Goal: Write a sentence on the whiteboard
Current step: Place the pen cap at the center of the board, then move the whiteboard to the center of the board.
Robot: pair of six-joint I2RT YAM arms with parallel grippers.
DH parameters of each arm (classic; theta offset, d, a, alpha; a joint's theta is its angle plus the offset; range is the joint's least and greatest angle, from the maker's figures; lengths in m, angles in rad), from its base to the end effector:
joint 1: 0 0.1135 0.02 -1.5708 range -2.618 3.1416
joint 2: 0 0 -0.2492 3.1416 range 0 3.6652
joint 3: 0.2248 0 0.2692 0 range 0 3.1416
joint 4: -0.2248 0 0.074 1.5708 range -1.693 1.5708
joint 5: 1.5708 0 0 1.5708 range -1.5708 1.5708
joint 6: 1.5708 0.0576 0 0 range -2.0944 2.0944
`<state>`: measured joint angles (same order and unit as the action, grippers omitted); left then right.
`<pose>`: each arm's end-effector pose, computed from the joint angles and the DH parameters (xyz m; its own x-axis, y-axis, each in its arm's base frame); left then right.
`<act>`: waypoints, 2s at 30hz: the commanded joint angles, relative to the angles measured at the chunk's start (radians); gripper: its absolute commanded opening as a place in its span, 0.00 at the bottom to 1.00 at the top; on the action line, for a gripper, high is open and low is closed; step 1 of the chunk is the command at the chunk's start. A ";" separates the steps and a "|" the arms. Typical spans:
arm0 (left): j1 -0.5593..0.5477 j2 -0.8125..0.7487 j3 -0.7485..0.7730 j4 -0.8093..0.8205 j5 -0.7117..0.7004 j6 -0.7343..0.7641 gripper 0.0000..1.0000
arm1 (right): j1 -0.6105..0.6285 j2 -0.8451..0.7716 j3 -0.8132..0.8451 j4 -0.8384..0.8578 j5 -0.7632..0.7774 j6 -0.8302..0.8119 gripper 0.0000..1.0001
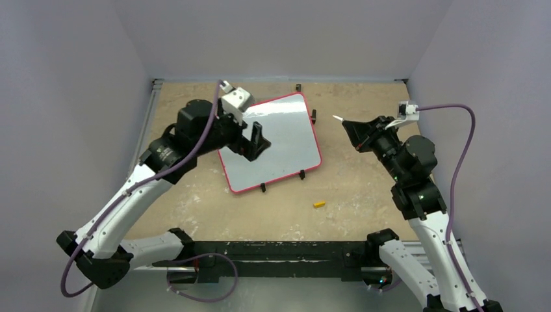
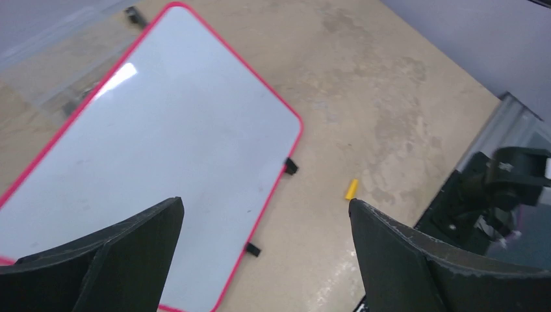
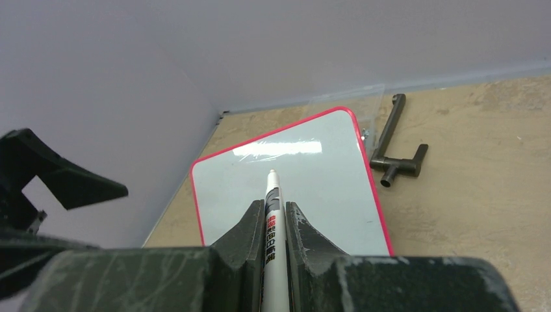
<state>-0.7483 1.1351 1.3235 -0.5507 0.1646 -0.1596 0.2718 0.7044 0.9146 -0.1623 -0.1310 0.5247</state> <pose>0.2015 -0.1999 0.4011 -0.3809 0.1398 -0.9140 0.7323 0.6491 -0.2059 0.1956 0.0623 0.3946 -0.1564 0.4720 -0.8676 -0.3622 0.7898 0.4950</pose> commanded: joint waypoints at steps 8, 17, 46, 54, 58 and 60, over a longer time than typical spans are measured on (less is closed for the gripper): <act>0.426 0.090 0.092 -0.127 0.115 0.059 1.00 | -0.005 -0.006 0.013 0.041 -0.133 0.010 0.00; 0.642 0.374 0.269 -0.030 0.475 0.070 0.86 | -0.005 -0.023 -0.013 0.001 -0.152 -0.020 0.00; 0.696 0.928 0.696 -0.277 0.850 0.261 0.58 | -0.005 0.050 0.002 -0.010 -0.237 -0.064 0.00; 0.659 0.964 0.682 -0.353 0.869 0.330 0.53 | -0.006 0.042 -0.002 -0.021 -0.248 -0.056 0.00; 0.645 0.993 0.687 -0.368 0.875 0.341 0.49 | -0.005 0.027 -0.018 -0.022 -0.245 -0.050 0.00; 0.637 1.006 0.694 -0.385 0.877 0.351 0.46 | -0.005 0.024 -0.022 -0.026 -0.242 -0.053 0.00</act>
<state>-0.0933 2.1166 1.9881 -0.8925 0.9936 0.1356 0.2718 0.7517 0.8932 -0.2050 -0.3588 0.4778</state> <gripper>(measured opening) 0.490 0.095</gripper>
